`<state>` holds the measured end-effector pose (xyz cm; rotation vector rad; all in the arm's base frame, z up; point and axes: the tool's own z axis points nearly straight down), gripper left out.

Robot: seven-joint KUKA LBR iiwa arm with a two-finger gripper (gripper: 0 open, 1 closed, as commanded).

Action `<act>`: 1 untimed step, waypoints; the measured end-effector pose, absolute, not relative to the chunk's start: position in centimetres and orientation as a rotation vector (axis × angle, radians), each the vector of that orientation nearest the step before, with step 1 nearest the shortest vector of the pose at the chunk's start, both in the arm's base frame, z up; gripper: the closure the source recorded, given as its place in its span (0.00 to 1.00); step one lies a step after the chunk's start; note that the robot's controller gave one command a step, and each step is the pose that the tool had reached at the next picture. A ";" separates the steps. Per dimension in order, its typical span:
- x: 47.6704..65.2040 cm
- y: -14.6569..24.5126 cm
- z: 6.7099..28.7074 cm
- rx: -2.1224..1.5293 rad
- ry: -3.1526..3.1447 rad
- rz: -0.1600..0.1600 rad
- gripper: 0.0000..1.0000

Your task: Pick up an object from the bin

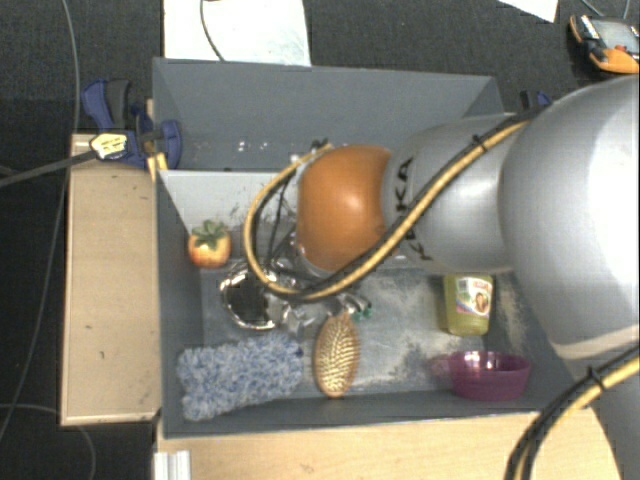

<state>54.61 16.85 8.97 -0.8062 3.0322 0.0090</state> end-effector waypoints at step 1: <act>54.6 16.9 9.0 -0.805 3.033 0.009 1.00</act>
Offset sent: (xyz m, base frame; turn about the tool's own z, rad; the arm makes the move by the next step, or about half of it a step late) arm 0.0000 0.0000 0.0000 0.0000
